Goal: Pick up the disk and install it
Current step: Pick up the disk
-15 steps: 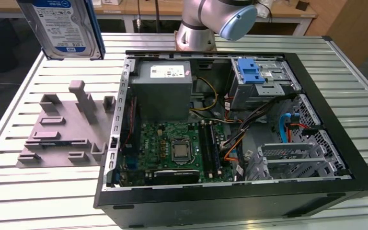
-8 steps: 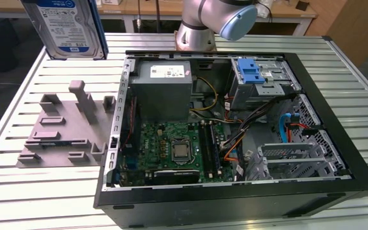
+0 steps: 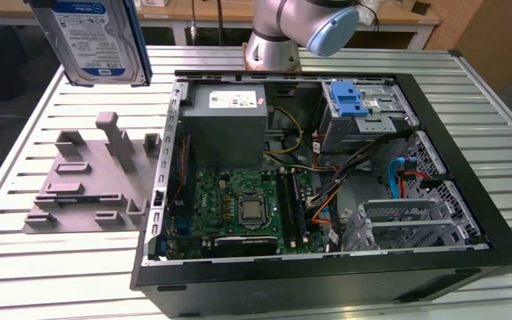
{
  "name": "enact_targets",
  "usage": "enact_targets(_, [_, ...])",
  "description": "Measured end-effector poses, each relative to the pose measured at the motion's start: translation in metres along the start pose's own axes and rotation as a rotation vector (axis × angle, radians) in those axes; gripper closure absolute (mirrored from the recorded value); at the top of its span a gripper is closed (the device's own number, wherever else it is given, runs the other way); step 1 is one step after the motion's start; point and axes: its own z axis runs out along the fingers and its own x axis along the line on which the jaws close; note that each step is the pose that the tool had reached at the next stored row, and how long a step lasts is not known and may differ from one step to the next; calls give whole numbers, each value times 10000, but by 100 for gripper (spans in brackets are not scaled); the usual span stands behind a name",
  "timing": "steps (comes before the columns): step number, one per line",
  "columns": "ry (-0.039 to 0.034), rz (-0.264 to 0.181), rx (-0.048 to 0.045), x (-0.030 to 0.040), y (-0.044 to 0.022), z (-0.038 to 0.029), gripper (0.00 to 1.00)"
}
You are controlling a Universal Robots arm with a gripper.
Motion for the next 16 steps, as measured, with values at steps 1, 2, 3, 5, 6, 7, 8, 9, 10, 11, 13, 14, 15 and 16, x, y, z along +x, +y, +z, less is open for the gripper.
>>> enact_targets(1, [1, 0, -1, 14, -3, -1, 64])
enact_targets(2, [0, 0, 0, 18, -13, -1, 64])
enact_targets(3, [1, 0, -1, 20, -31, -1, 64])
enact_targets(5, [0, 1, 0, 21, -84, -1, 64])
enact_targets(6, [0, 0, 0, 21, -117, -2, 64])
enact_targets(7, [1, -1, -1, 21, -146, -3, 64])
enact_targets(8, [0, 0, 0, 20, -174, -2, 64])
enact_targets(9, [1, 0, -1, 20, -201, -3, 64])
enact_targets(10, [1, 0, -1, 19, -224, -4, 64])
enact_targets(11, [1, 0, -1, 19, -244, -4, 64])
enact_targets(13, [1, 0, -1, 19, -273, -4, 64])
enact_targets(14, [0, 1, -1, 18, -281, -4, 64])
enact_targets(15, [0, 1, 0, 19, -284, -4, 64])
enact_targets(16, [0, 1, 0, 19, -284, -4, 64])
